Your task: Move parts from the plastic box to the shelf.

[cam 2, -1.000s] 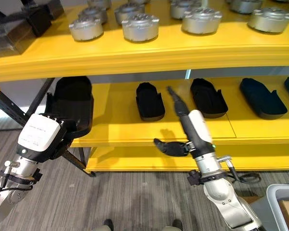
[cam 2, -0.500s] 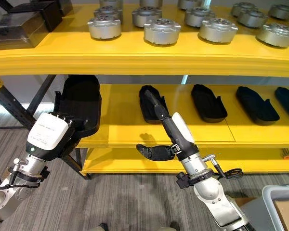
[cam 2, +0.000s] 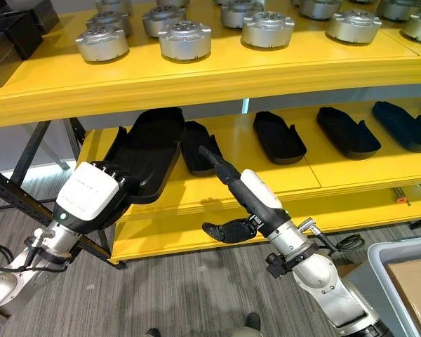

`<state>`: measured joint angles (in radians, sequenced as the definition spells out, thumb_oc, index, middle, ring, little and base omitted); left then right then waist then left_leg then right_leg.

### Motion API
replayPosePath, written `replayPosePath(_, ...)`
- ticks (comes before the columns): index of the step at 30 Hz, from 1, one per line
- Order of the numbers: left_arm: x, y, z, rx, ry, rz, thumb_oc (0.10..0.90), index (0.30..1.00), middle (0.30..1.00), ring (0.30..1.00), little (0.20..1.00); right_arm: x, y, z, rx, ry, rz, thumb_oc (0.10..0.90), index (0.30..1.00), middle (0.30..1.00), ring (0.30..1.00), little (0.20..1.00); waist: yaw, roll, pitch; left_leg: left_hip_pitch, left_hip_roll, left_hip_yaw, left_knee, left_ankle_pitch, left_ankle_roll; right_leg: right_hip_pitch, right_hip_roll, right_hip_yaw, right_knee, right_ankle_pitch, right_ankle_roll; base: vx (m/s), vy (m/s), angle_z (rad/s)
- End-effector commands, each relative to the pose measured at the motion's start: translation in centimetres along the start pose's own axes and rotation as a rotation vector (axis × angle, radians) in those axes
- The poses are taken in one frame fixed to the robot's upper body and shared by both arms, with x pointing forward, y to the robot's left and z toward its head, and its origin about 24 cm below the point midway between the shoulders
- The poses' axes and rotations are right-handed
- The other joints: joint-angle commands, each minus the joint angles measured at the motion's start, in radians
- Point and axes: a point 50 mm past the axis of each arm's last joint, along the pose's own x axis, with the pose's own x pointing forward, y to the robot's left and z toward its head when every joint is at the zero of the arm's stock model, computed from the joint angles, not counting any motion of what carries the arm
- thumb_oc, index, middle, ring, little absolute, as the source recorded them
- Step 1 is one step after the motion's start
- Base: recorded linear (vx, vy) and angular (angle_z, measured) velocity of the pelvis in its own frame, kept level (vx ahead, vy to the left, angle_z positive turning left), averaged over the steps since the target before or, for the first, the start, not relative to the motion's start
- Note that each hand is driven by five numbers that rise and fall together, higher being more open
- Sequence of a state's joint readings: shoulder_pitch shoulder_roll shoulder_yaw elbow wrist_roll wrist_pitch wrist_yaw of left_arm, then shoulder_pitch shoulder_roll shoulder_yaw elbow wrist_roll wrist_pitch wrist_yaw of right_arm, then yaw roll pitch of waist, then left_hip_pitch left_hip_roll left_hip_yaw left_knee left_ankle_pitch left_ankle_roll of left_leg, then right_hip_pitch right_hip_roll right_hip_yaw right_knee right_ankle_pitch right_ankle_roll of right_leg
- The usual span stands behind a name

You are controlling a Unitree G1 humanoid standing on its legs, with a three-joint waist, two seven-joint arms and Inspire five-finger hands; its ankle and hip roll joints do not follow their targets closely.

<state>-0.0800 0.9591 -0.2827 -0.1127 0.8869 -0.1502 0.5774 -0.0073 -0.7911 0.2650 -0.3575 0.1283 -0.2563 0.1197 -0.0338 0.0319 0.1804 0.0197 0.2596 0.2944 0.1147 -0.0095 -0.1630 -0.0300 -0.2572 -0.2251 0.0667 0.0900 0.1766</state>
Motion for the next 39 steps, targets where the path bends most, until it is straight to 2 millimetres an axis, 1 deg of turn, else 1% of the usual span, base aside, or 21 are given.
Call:
replayPosePath(1,4.4,5.6,-3.4,0.143,0.061,0.322,0.4,0.3,0.3,0.3,0.3,2.1,-0.2,4.2,0.221,-0.207,0.183,0.9,1.0,1.0,1.0,1.0,0.002,-0.036,-0.018,-0.063,0.03,-0.058,0.012,0.041,0.029,0.054,-0.047,0.052,0.129,-0.169,0.004,0.04,-0.02,0.01)
replayPosePath(3,5.1,5.4,-4.3,0.171,0.093,0.308,0.4,0.3,0.3,0.3,0.3,2.6,0.2,3.6,0.337,-0.188,0.263,0.9,1.0,1.0,1.0,1.0,0.004,-0.042,-0.001,-0.084,0.038,-0.062,0.029,0.047,0.022,0.038,-0.047,0.048,0.145,-0.174,0.001,0.02,-0.015,0.01)
replayPosePath(5,5.4,5.4,-5.2,0.176,0.124,0.306,0.4,0.3,0.3,0.3,0.3,3.0,0.1,3.8,0.336,-0.204,0.284,0.9,1.0,1.0,1.0,1.0,0.006,-0.045,0.012,-0.106,0.043,-0.063,0.047,0.05,0.019,0.02,-0.052,0.051,0.156,-0.172,0.001,0.0,0.0,0.0)
replayPosePath(7,5.5,5.4,-5.8,0.159,0.154,0.318,0.4,0.3,0.3,0.3,0.3,3.2,0.0,4.0,0.318,-0.214,0.286,0.9,1.0,1.0,1.0,1.0,0.007,-0.047,0.022,-0.121,0.046,-0.065,0.059,0.05,0.017,0.003,-0.056,0.056,0.167,-0.17,0.003,0.0,0.0,0.0)
replayPosePath(9,5.5,5.8,-6.5,0.179,0.196,0.355,0.4,0.3,0.3,0.3,0.3,3.4,-0.3,4.1,0.301,-0.209,0.27,0.9,1.0,1.0,1.0,1.0,0.01,-0.048,0.037,-0.144,0.048,-0.067,0.078,0.049,0.015,-0.008,-0.059,0.06,0.173,-0.169,0.003,0.0,0.0,0.0)
replayPosePath(10,5.5,5.9,-6.9,0.183,0.216,0.366,0.4,0.3,0.3,0.3,0.3,3.4,-0.5,4.1,0.263,-0.209,0.248,0.9,1.0,1.0,1.0,1.0,0.009,-0.049,0.042,-0.151,0.05,-0.069,0.085,0.05,0.013,-0.011,-0.059,0.062,0.175,-0.169,0.004,0.0,0.0,0.0)
replayPosePath(12,5.0,6.2,-8.1,0.193,0.284,0.396,0.4,0.3,0.3,0.3,0.3,3.3,-1.1,4.0,0.114,-0.189,0.207,0.9,1.0,1.0,1.0,1.0,0.004,-0.048,0.057,-0.17,0.056,-0.067,0.104,0.047,0.012,-0.021,-0.062,0.069,0.182,-0.17,0.004,-0.01,0.038,-0.05)
replayPosePath(14,4.8,6.8,-8.6,0.209,0.327,0.413,0.4,0.3,0.3,0.3,0.3,3.1,-1.4,3.9,0.149,-0.184,0.222,0.9,1.0,1.0,1.0,1.0,0.003,-0.05,0.07,-0.188,0.06,-0.067,0.114,0.051,0.008,-0.028,-0.06,0.072,0.183,-0.172,0.004,-0.02,0.022,-0.08)
replayPosePath(16,4.8,7.2,-9.1,0.203,0.364,0.422,0.4,0.3,0.3,0.3,0.3,3.0,-1.5,4.0,0.131,-0.187,0.225,0.9,1.0,1.0,1.0,1.0,0.002,-0.053,0.083,-0.204,0.064,-0.072,0.131,0.05,0.006,-0.038,-0.06,0.077,0.193,-0.174,0.002,0.0,0.0,0.0)
replayPosePath(18,4.7,7.0,-10.2,0.2,0.431,0.402,0.4,0.3,0.3,0.3,0.3,3.3,-1.5,4.3,0.129,-0.204,0.234,0.9,1.0,1.0,1.0,1.0,-0.003,-0.056,0.11,-0.236,0.071,-0.085,0.168,0.044,0.003,-0.067,-0.061,0.093,0.218,-0.175,0.001,-0.02,-0.005,-0.02)
replayPosePath(19,4.8,7.0,-10.3,0.201,0.433,0.403,0.4,0.3,0.3,0.3,0.3,3.4,-1.5,4.4,0.128,-0.207,0.234,0.9,1.0,1.0,1.0,1.0,-0.003,-0.057,0.112,-0.241,0.072,-0.086,0.173,0.042,0.002,-0.072,-0.061,0.095,0.222,-0.176,0.001,-0.04,-0.011,-0.04)
replayPosePath(22,5.7,7.3,-11.7,0.231,0.487,0.426,0.4,0.3,0.3,0.3,0.3,4.4,-1.9,5.1,0.11,-0.241,0.249,0.9,1.0,1.0,1.0,1.0,-0.011,-0.06,0.151,-0.295,0.08,-0.099,0.218,0.033,-0.002,-0.131,-0.062,0.116,0.256,-0.173,-0.001,-0.11,-0.001,-0.07)
replayPosePath(24,6.0,7.4,-12.2,0.238,0.503,0.446,0.4,0.3,0.3,0.3,0.3,4.8,-2.0,5.4,0.107,-0.249,0.253,0.9,1.0,1.0,1.0,1.0,-0.015,-0.061,0.163,-0.31,0.083,-0.1,0.23,0.031,-0.004,-0.152,-0.063,0.123,0.267,-0.171,-0.001,-0.08,0.026,-0.11)
replayPosePath(26,6.5,8.0,-13.0,0.258,0.539,0.481,0.4,0.3,0.3,0.3,0.3,5.2,-2.1,5.8,0.099,-0.258,0.259,0.9,1.0,1.0,1.0,1.0,-0.021,-0.062,0.183,-0.333,0.087,-0.1,0.247,0.027,-0.006,-0.184,-0.066,0.131,0.285,-0.169,-0.001,-0.09,0.037,-0.03)
replayPosePath(28,7.4,8.7,-14.0,0.299,0.6,0.517,0.4,0.3,0.3,0.3,0.3,5.8,-2.2,6.2,0.083,-0.271,0.267,0.9,1.0,1.0,1.0,1.0,-0.034,-0.067,0.213,-0.378,0.091,-0.105,0.28,0.019,-0.007,-0.243,-0.065,0.148,0.316,-0.164,-0.001,-0.13,0.051,-0.07)
replayPosePath(32,8.5,9.7,-14.6,0.339,0.631,0.522,0.4,0.3,0.3,0.3,0.3,6.3,-2.6,6.5,0.09,-0.289,0.259,0.9,1.0,1.0,1.0,1.0,-0.039,-0.076,0.239,-0.426,0.091,-0.114,0.313,0.008,-0.005,-0.3,-0.063,0.158,0.351,-0.165,-0.002,-0.09,0.028,-0.1)
replayPosePath(33,9.0,10.1,-14.7,0.35,0.643,0.516,0.4,0.3,0.3,0.3,0.3,6.6,-2.8,6.7,0.086,-0.295,0.254,0.9,1.0,1.0,1.0,1.0,-0.042,-0.077,0.252,-0.452,0.088,-0.121,0.332,0.002,-0.002,-0.331,-0.063,0.164,0.375,-0.167,-0.003,-0.08,0.04,-0.05)
replayPosePath(39,10.4,10.8,-14.9,0.416,0.639,0.496,0.4,0.3,0.3,0.3,0.3,7.5,-3.7,7.6,0.073,-0.32,0.228,0.9,1.0,1.0,1.0,1.0,-0.046,-0.077,0.292,-0.522,0.072,-0.131,0.366,-0.014,0.011,-0.428,-0.068,0.178,0.433,-0.171,-0.004,-0.08,0.054,-0.05)
